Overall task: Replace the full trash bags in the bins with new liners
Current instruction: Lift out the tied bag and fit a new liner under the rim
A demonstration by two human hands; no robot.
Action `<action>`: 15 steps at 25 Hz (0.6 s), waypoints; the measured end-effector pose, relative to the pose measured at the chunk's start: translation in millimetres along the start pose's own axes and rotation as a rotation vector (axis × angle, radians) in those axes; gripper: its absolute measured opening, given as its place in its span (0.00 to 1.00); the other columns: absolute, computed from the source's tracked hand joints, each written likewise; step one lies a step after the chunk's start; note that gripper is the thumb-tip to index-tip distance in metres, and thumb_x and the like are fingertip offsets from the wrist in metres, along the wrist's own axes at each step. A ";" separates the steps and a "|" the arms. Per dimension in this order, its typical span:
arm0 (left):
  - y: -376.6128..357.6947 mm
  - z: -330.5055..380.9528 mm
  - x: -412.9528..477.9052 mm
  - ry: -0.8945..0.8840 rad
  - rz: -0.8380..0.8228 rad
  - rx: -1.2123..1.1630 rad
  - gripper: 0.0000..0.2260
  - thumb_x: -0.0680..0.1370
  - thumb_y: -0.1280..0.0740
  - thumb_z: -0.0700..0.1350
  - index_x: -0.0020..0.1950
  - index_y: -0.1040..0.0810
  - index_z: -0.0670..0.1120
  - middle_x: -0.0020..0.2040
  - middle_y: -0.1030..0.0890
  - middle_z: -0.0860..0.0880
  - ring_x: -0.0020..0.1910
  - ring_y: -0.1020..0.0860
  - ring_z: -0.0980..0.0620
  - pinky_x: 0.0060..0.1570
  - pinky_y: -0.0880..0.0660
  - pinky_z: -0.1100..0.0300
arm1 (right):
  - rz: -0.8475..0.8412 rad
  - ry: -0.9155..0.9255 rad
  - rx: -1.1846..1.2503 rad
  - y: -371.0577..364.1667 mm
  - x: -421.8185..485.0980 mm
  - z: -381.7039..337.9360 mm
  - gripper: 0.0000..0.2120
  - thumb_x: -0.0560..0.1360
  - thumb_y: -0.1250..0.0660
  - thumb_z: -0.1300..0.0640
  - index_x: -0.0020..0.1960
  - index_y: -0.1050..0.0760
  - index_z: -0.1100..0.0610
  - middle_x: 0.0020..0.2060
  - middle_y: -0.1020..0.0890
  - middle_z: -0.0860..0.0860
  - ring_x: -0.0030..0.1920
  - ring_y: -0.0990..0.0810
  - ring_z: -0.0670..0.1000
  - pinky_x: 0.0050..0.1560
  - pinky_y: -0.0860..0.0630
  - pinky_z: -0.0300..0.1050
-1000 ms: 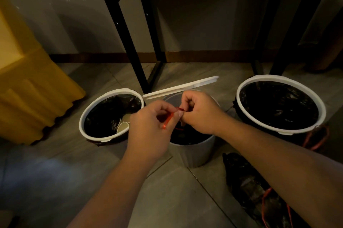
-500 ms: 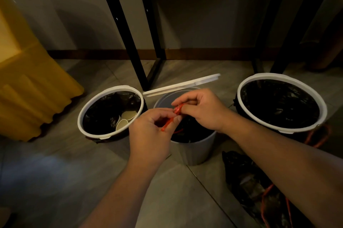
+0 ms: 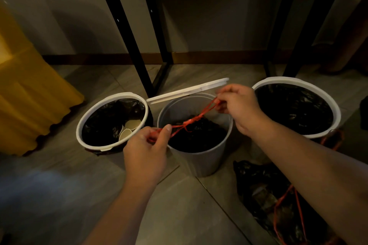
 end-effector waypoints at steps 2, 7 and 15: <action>7.1 -13.7 4.7 0.067 0.008 0.058 0.18 0.79 0.27 0.58 0.34 0.19 0.48 0.27 0.21 0.54 0.27 0.24 0.59 0.33 0.30 0.56 | 0.085 -0.184 0.240 14.1 6.4 8.3 0.08 0.79 0.35 0.67 0.52 0.19 0.57 0.29 0.16 0.52 0.35 0.15 0.52 0.36 0.16 0.48; 27.7 -52.3 13.8 0.234 0.066 0.042 0.21 0.79 0.26 0.56 0.35 0.22 0.42 0.24 0.26 0.51 0.22 0.29 0.58 0.32 0.31 0.55 | 0.232 -0.332 0.549 45.6 22.0 10.5 0.09 0.81 0.37 0.66 0.58 0.22 0.57 0.41 0.16 0.55 0.44 0.13 0.54 0.42 0.16 0.52; 34.5 -92.4 5.4 0.280 0.062 0.079 0.20 0.79 0.25 0.52 0.34 0.24 0.41 0.22 0.28 0.52 0.21 0.33 0.58 0.31 0.32 0.55 | 0.246 -0.350 0.555 55.3 33.6 14.5 0.10 0.82 0.37 0.67 0.58 0.23 0.56 0.53 0.15 0.58 0.52 0.13 0.55 0.42 0.17 0.51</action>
Point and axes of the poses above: each hand's wrist, its own x-axis towards the middle knuckle, its own y-axis out of the back of the hand, z = x × y, the point moved 3 cm from there along x, towards the middle knuckle
